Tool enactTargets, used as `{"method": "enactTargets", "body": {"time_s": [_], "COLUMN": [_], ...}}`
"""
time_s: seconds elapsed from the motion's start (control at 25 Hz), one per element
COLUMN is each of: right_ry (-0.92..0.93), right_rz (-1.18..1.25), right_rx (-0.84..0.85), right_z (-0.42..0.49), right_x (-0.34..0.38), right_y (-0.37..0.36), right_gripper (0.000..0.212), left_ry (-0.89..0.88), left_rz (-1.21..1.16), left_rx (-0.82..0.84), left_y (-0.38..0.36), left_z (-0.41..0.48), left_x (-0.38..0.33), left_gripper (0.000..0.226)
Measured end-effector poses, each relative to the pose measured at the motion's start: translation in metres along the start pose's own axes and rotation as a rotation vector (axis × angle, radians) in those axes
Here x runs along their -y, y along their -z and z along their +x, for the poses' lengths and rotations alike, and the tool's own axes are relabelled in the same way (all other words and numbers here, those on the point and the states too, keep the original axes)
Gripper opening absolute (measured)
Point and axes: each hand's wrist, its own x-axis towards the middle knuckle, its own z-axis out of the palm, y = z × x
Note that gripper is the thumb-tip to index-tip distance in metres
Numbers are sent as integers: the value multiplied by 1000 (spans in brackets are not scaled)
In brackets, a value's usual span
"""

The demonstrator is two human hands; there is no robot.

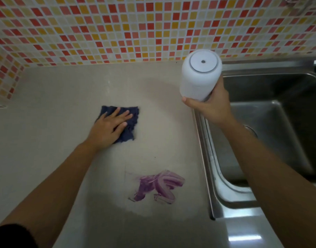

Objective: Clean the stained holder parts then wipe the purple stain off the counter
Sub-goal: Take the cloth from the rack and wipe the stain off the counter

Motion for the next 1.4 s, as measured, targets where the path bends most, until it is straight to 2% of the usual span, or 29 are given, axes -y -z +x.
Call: {"method": "enactTargets", "body": {"time_s": [0.08,0.16,0.24,0.32,0.36,0.44,0.52,0.56,0.64,0.8,0.96,1.08,1.24,1.28,1.32,1.4], "right_ry": [-13,-29,-58,-80,-95,-122,-113,-102,-84,-80,-49,-50,-59,-79,-104,-97], "right_rz": [11,20,34,41,36,19,6,0,-12,8,7,26,-17,-41,-81,-141], "right_rx": [8,19,37,60,78,127,154,155,150,215,330,370,449,442,406,289], "right_z": [-6,-11,-15,-21,-23,-27,-28,-27,-24,-6,7,10,9,5,-4,-41], "right_x": [1,4,6,5,4,3,5,6,7,2,-6,-10,-14,-13,-12,-17], "right_y": [-15,-30,-48,-67,-77,-95,-111,-117,-127,-125,-118,-118,-105,-98,-88,-65], "right_gripper": [92,94,92,90,90,91,92,93,94,95,94,99,128,129,122,95], "left_ry": [-113,-280,-365,-374,-350,-187,32,83,47,-111,-167,-188,62,131,190,273], "left_rz": [46,65,20,-19,-17,-9,-37,-35,-9,41,2,78,263,290,292,272], "left_rx": [37,57,124,159,147,110,48,15,-4,49,139,164,138,139,142,142], "left_y": [-25,-40,-38,-20,-10,12,26,26,13,-7,0,14,23,22,20,11], "left_z": [13,-14,-65,-116,-135,-146,-124,-109,-91,-128,-176,-211,-194,-182,-171,-158], "left_x": [-42,-75,-77,-56,-35,13,43,42,21,-15,-16,3,16,9,1,-19], "left_gripper": [54,51,46,41,40,39,41,47,55,47,41,42,52,55,57,66]}}
